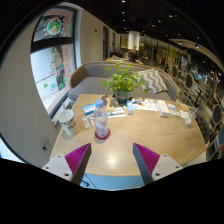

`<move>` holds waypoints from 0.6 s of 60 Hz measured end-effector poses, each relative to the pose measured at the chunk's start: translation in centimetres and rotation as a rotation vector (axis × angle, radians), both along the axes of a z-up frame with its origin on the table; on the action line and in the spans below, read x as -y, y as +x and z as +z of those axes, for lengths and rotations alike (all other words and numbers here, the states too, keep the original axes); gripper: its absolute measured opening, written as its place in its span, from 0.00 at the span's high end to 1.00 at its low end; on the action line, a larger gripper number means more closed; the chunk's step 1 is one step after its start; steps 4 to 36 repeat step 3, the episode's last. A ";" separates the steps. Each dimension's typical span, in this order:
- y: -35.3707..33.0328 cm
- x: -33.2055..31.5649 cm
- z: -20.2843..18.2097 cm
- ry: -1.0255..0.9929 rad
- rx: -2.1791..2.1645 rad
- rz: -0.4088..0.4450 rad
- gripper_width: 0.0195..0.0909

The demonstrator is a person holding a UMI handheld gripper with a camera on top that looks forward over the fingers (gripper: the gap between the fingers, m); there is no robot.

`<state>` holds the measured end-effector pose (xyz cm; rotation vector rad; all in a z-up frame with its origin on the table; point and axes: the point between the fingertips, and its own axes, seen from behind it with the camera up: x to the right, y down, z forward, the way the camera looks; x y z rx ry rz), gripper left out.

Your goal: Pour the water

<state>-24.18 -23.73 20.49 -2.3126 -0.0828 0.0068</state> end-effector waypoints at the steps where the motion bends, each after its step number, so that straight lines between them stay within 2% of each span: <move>1: 0.0 0.0 0.0 -0.001 -0.001 0.001 0.08; 36: 0.0 0.1 0.0 -0.007 -0.004 0.000 0.08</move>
